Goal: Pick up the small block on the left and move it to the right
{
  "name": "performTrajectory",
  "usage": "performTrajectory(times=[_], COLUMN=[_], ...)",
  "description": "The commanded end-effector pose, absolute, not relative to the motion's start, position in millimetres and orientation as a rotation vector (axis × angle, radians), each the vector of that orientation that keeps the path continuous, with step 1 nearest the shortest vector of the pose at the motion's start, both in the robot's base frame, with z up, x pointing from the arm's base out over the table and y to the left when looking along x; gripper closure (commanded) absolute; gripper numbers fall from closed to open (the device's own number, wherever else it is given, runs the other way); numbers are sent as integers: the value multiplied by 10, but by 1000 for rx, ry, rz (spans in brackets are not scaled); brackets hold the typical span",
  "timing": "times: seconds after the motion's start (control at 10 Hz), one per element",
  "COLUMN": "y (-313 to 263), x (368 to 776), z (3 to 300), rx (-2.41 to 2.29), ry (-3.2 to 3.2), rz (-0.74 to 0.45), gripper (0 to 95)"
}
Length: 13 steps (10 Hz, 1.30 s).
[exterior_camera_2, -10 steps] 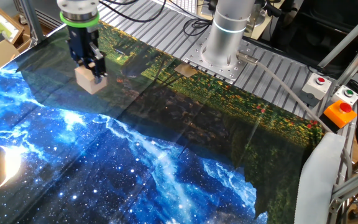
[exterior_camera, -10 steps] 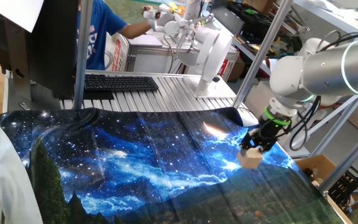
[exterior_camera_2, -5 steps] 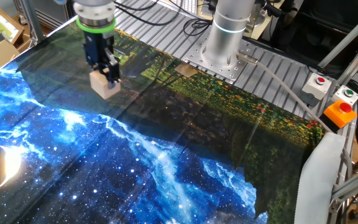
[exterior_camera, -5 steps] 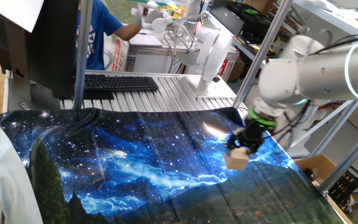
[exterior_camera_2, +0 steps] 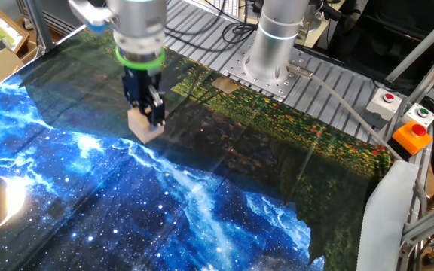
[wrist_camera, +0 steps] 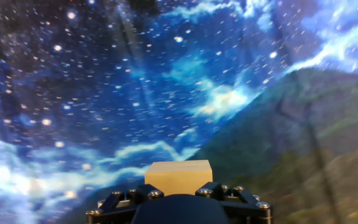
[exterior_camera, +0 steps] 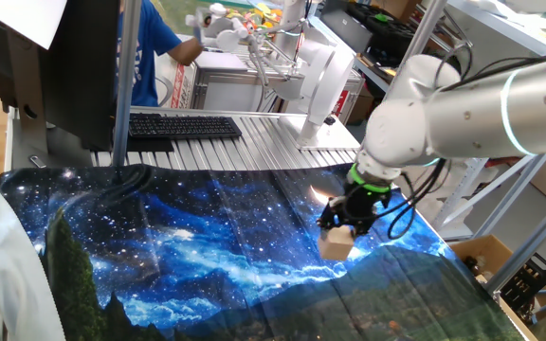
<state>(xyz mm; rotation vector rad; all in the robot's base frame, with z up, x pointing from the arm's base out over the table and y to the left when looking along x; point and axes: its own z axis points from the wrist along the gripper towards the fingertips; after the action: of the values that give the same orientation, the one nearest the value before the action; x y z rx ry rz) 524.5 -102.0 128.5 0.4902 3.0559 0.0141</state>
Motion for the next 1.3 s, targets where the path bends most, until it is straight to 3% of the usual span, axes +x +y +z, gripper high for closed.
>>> performTrajectory(times=[0.1, 0.5, 0.6, 0.7, 0.9, 1.0, 1.1, 1.2, 1.3], y=[-802, -744, -746, -746, -745, -744, -741, -736, -732], x=[5251, 5245, 5249, 5250, 5249, 5250, 5248, 5246, 5247], z=[1298, 1337, 1339, 1340, 1340, 1341, 1343, 1348, 1357], rx=[587, 693, 727, 754, 804, 831, 877, 899, 919], ry=[3049, 3027, 3018, 3012, 3005, 3004, 3000, 2999, 3003], rz=[-7, -12, -12, -9, -9, -2, 4, 15, 13], gripper=[950, 950, 760, 760, 380, 380, 190, 190, 0])
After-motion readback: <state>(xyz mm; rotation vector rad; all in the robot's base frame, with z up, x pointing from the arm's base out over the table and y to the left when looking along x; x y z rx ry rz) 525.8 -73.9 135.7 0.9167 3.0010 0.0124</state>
